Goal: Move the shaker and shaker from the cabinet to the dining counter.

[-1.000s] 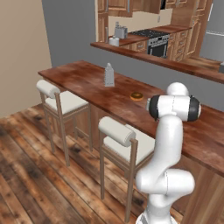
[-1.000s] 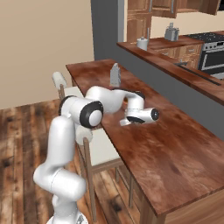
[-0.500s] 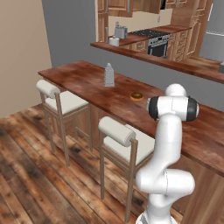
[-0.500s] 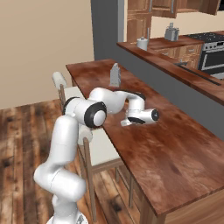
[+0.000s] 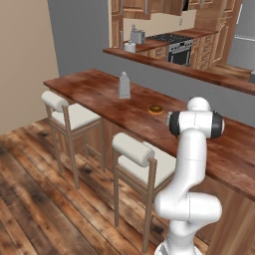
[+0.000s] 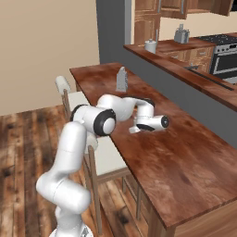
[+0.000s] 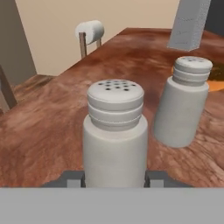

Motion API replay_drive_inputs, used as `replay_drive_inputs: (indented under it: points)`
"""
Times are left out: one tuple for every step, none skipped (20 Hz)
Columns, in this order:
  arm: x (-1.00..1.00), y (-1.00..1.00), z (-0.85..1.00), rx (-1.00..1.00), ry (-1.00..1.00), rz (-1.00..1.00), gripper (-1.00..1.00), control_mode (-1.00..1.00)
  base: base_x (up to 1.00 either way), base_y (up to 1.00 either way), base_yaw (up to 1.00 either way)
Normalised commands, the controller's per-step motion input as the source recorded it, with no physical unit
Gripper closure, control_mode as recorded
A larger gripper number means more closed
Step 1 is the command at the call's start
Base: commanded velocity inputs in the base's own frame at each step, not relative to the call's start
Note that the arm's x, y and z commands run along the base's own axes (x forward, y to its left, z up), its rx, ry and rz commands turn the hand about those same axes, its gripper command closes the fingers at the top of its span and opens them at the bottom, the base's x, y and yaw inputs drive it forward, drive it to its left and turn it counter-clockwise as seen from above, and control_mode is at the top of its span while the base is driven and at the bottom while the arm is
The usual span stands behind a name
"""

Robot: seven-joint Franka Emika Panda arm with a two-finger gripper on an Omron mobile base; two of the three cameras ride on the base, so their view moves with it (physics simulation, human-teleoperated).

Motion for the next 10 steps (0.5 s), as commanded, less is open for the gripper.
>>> replay_drive_inputs:
  points:
    - [0.19, -0.04, -0.09, 0.01, 0.0, 0.0, 1.0, -1.0, 0.0, 0.0, 0.0]
    - [0.19, -0.03, -0.09, 0.01, 0.0, 0.0, 1.0, -1.0, 0.0, 0.0, 0.0]
    - [0.17, -0.02, -0.09, 0.01, 0.0, 0.0, 1.0, -1.0, 0.0, 0.0, 0.0]
    - [0.16, -0.03, -0.1, 0.02, 0.0, 0.0, 1.0, -1.0, 0.0, 0.0, 0.0]
    - [0.16, -0.02, -0.1, 0.02, 0.0, 0.0, 1.0, -1.0, 0.0, 0.0, 0.0]
    - [0.17, 0.0, -0.09, 0.01, 0.0, 0.0, 1.0, -1.0, 0.0, 0.0, 0.0]
    - [0.17, 0.0, -0.1, 0.02, 0.0, 0.0, 1.0, -1.0, 0.0, 0.0, 0.0]
    - [0.16, 0.0, -0.08, 0.01, 0.0, 0.0, 1.0, -1.0, 0.0, 0.0, 0.0]
    - [0.16, 0.0, -0.07, 0.02, 0.0, 0.0, 1.0, -1.0, 0.0, 0.0, 0.0]
    - [0.13, 0.0, -0.06, 0.03, 0.0, 0.0, 1.0, -1.0, 0.0, 0.0, 0.0]
